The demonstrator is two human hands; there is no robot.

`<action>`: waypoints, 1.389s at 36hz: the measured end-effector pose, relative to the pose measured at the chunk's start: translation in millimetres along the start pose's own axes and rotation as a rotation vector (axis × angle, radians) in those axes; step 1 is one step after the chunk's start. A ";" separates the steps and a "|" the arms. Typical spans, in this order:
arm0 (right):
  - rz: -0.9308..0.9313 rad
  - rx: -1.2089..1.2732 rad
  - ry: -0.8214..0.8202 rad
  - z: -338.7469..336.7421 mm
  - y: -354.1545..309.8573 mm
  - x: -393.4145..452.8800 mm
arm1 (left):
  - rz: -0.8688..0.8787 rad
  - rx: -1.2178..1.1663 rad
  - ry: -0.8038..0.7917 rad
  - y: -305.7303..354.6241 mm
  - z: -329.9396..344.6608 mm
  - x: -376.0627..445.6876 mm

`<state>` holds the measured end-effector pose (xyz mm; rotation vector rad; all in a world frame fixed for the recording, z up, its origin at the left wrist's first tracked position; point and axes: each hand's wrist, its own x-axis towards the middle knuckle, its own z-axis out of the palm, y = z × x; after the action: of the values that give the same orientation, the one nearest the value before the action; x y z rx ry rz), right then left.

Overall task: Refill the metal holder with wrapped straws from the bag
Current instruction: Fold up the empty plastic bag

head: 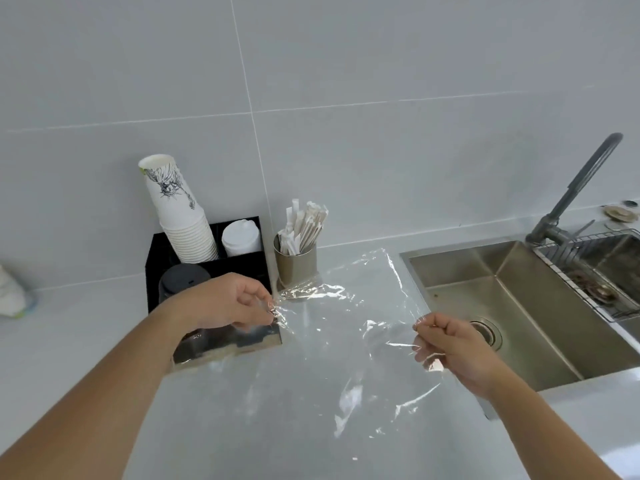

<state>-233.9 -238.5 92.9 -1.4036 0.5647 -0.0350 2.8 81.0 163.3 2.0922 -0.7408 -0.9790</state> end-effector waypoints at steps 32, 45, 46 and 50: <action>0.457 0.056 0.067 3.5 109.2 1.6 | -0.570 -1.043 0.528 -166.3 178.6 -56.9; 0.588 0.039 -0.143 2.7 130.9 -23.5 | -0.489 -0.965 0.783 -177.3 159.5 -65.5; 0.592 0.046 -0.145 4.5 132.2 -24.4 | -0.480 -0.989 0.788 -178.8 158.2 -66.1; 0.615 0.086 -0.186 15.7 134.7 -28.6 | -0.449 -1.070 0.779 -184.9 153.9 -67.6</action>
<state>-293.3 -188.6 -21.9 -1.0882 0.8061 0.5521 -122.8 185.6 -25.7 1.4325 0.5805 -0.4759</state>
